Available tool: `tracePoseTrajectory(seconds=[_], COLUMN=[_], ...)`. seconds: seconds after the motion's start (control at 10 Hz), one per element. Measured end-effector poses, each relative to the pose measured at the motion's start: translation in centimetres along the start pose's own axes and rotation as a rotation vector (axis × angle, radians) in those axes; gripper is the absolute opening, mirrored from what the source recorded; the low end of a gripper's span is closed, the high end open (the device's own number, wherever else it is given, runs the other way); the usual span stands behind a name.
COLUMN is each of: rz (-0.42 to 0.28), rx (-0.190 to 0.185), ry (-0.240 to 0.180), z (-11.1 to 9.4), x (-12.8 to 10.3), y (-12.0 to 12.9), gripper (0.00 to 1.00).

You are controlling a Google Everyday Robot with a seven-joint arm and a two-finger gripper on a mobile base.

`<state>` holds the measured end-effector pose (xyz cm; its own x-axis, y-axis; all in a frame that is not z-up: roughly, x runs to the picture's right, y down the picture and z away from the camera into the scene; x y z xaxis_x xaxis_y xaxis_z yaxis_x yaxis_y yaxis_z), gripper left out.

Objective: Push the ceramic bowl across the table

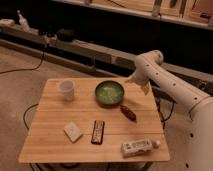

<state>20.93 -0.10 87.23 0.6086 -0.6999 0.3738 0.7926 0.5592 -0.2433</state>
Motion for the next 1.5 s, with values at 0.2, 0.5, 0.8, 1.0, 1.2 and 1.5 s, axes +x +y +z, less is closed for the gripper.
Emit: tracePoseTrajectory(seconds=[0.2,0.5,0.8,1.0,1.2,1.5], rz=[0.000,0.000,0.000,-0.058,-0.157,-0.239], rx=[0.000,0.000,0.001,0.036,0.101,0.161], ry=[0.000,0.000,0.000,0.004,0.000,-0.019], z=[0.0,0.0,0.0,-0.7,-1.4,-0.7], x=[0.0,0.0,0.0,-0.9,-2.8,-4.7], y=[0.0,0.0,0.0,-2.9,-7.8,-11.8], gripper=[0.80,0.80,0.80,0.80,0.71,0.39])
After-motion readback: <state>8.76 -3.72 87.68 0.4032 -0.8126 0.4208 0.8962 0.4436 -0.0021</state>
